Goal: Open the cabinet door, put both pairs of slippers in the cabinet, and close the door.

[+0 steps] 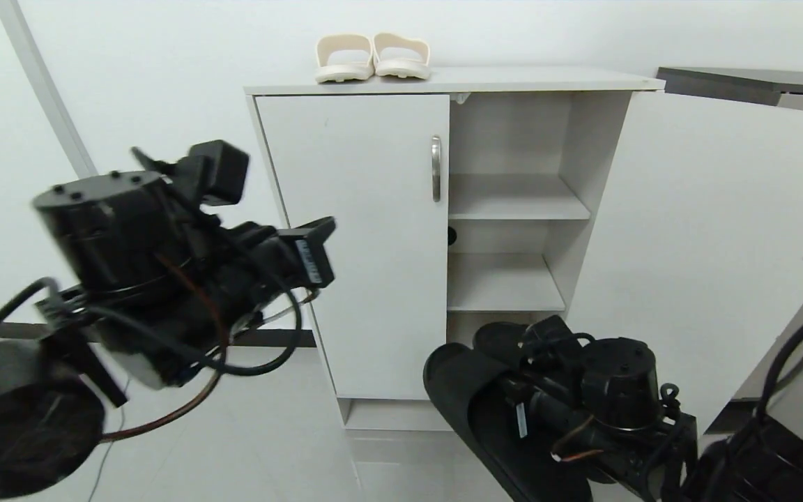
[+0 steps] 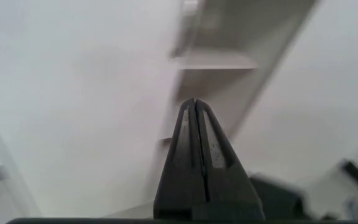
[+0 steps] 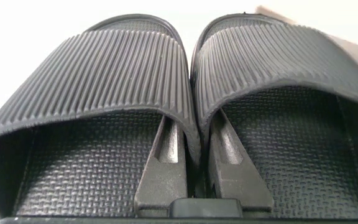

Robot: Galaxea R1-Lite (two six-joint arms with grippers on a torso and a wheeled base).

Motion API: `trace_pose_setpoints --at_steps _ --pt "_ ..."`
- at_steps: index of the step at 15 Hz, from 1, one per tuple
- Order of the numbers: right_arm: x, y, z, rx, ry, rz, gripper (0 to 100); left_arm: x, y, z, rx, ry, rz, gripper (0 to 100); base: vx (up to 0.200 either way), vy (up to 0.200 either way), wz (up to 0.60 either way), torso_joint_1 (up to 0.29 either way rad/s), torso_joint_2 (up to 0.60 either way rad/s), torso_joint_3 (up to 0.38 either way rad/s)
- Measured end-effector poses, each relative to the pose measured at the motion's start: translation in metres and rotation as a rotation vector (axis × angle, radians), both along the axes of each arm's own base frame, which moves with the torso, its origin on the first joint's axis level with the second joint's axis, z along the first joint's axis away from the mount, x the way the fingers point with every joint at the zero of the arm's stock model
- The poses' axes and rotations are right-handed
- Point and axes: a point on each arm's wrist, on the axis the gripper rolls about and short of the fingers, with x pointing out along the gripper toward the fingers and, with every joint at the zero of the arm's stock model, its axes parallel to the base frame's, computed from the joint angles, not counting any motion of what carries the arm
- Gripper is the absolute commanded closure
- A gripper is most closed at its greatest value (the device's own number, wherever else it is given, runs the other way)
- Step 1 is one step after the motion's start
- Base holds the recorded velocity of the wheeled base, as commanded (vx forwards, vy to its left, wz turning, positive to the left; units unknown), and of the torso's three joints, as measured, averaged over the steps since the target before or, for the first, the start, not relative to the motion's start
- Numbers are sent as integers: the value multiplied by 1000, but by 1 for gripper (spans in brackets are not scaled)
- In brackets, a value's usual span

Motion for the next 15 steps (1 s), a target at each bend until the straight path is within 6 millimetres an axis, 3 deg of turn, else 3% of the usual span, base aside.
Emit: trace_pose_setpoints --at_steps 4,7,9,12,15 --pt "30 1 -11 -21 -3 -144 100 -77 77 -10 35 14 300 100 0 0 0 0 0 0" --pt "35 1 -12 -3 -3 -177 100 -141 115 -24 29 10 472 100 0 0 0 0 0 0" --pt "36 1 -11 -2 -7 -185 100 -184 128 -44 35 27 566 100 0 0 0 0 0 0" --pt "36 3 -11 -1 -8 -183 100 -237 134 -89 59 93 631 100 0 0 0 0 0 0" --pt "36 3 -11 1 -9 -181 100 -254 132 -130 58 79 589 100 0 0 0 0 0 0"
